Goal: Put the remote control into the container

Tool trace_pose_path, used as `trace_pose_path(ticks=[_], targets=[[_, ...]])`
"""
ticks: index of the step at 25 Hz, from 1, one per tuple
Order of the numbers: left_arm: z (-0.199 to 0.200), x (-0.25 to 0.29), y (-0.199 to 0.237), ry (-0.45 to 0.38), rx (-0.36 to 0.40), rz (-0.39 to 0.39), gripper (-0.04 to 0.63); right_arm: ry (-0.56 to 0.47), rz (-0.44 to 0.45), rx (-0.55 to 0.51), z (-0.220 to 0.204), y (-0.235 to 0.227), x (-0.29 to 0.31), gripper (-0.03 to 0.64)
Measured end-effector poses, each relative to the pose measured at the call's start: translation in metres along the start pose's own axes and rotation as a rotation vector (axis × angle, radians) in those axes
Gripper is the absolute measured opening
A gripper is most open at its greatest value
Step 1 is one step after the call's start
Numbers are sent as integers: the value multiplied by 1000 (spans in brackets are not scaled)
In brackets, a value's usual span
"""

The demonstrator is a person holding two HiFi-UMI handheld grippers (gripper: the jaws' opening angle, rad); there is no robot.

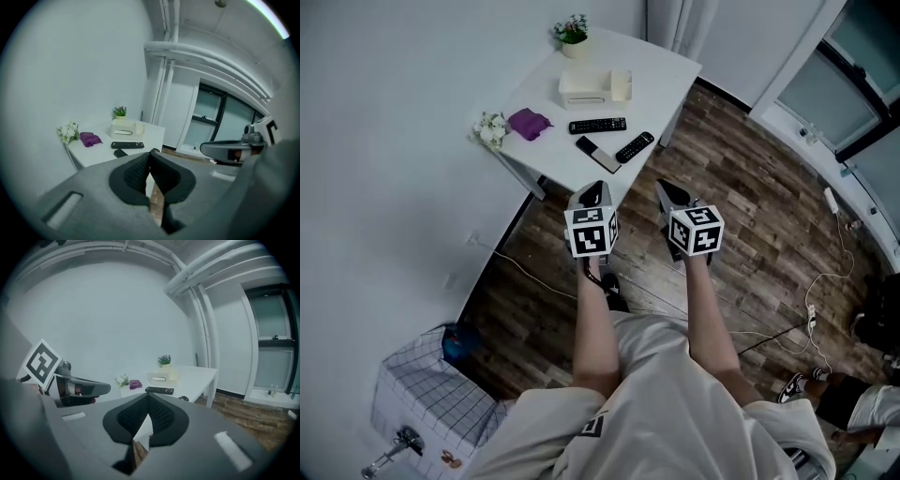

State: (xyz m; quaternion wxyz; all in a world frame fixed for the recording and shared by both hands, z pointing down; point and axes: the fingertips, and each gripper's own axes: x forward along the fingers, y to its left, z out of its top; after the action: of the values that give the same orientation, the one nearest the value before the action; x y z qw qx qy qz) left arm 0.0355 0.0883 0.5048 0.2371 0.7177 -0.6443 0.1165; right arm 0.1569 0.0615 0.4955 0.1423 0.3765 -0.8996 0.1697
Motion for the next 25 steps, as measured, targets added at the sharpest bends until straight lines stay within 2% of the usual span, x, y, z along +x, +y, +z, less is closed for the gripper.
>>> trace_pose_path(ticks=[8, 12, 16, 21, 25], targets=[[47, 57, 68, 12, 50, -41, 8, 6, 12, -3, 31, 5, 95, 2], [48, 71, 93, 5, 27, -14, 8, 66, 29, -96, 29, 14, 123, 2], [35, 79, 101, 25, 16, -2, 8, 110, 34, -145, 18, 15, 141, 2], [36, 94, 123, 16, 7, 39, 8, 155, 73, -198, 12, 12, 182, 2], [46, 110, 143, 39, 2, 80, 6, 196, 156, -142, 18, 11, 221, 2]])
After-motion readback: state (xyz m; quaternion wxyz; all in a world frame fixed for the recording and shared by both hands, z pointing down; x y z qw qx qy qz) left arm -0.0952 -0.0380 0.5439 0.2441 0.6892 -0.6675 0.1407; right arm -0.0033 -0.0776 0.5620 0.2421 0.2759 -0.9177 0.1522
